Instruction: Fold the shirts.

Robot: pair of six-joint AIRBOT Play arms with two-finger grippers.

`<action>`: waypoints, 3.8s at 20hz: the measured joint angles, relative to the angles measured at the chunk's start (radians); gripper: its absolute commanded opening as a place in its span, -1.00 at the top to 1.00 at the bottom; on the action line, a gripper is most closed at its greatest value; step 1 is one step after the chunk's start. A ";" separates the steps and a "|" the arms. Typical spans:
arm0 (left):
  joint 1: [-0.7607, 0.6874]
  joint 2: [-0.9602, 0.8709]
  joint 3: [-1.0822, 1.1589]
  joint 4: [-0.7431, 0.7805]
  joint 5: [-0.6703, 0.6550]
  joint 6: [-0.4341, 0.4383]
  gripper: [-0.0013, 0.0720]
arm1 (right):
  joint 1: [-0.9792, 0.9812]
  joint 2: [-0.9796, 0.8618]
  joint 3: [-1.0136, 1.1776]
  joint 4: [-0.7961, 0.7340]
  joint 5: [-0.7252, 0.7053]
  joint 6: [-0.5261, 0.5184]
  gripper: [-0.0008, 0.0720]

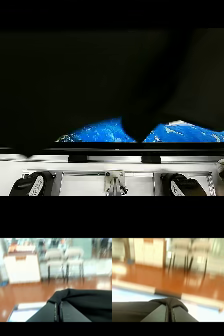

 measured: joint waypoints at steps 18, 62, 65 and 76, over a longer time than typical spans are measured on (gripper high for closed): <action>-0.014 -0.821 -0.434 -0.080 0.224 0.023 0.87 | 0.090 -0.952 -0.232 0.148 0.404 0.177 0.79; 0.354 -0.769 -0.942 -0.183 -0.243 0.272 -0.61 | -0.142 -0.578 -0.771 0.005 -0.260 0.091 -0.53; 0.327 -0.783 -0.957 -0.204 -0.209 0.280 -0.61 | -0.146 -0.572 -0.782 0.011 -0.248 0.088 -0.53; 0.253 -0.818 -0.966 -0.208 -0.144 0.220 0.87 | -0.124 -0.539 -1.036 0.097 -0.244 0.011 -0.53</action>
